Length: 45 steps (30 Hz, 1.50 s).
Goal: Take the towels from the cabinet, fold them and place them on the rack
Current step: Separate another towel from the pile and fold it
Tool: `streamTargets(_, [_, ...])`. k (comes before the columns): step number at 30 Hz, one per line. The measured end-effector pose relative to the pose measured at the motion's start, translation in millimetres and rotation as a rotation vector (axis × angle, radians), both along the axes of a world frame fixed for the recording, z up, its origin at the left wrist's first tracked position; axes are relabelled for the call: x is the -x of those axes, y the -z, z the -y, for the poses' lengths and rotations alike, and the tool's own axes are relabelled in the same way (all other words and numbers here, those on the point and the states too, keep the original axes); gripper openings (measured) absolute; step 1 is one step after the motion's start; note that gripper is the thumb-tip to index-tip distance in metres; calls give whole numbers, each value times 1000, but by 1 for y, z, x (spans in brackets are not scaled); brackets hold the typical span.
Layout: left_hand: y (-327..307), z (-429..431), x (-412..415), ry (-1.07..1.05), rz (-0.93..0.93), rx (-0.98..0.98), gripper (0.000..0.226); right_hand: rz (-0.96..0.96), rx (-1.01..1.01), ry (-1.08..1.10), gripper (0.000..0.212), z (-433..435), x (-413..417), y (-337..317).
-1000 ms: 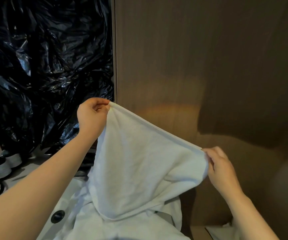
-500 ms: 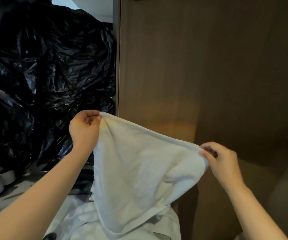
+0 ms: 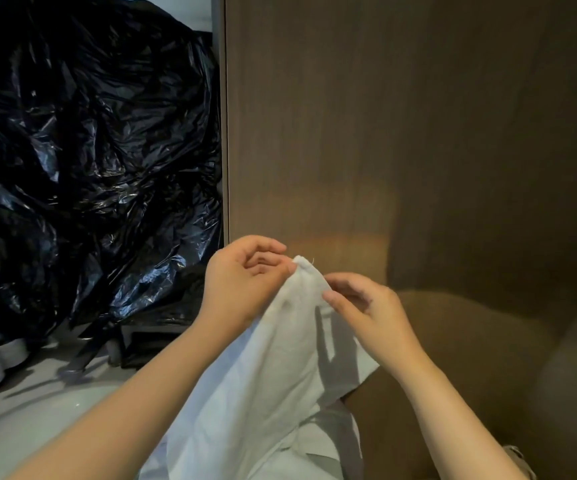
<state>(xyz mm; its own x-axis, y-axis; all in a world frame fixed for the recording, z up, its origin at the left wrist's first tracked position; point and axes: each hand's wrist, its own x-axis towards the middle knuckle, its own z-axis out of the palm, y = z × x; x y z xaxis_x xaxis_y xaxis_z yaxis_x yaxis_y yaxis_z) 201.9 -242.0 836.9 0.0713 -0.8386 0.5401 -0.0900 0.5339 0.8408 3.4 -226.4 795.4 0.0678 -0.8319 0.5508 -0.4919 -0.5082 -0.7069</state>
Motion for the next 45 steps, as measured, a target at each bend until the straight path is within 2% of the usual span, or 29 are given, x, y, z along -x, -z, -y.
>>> streamTargets(4, [11,-11,7,53,72,18,24,100,-8,-59,24,-6,-10,-6])
streamTargets(8, [19,-18,12,91,52,11,24,138,-40,-102,13,-11,-10,-1])
streamTargets(14, [44,-27,4,167,237,-47,21,212,-75,-38,18,-17,-9,10])
streamTargets(20, [57,-33,6,181,260,-39,17,181,-118,-30,10,-18,-5,17])
streamTargets(23, [62,-34,9,213,326,-24,5,195,-93,-2,12,-20,-6,19])
streamTargets(24, [65,-35,9,221,371,-20,7,210,-79,11,12,-21,-6,20])
streamTargets(28, [81,-35,6,268,501,-24,42,280,-37,69,10,-23,-1,21])
streamTargets(36, [94,-33,-18,306,764,-15,31,313,45,312,8,-25,26,22])
streamTargets(39, [105,-37,-20,246,826,-14,30,252,34,376,9,-27,29,24])
streamTargets(42, [107,-34,-21,106,749,-42,28,226,48,466,11,-30,31,28])
streamTargets(45, [101,-29,-25,58,707,-26,24,229,57,505,11,-30,34,28])
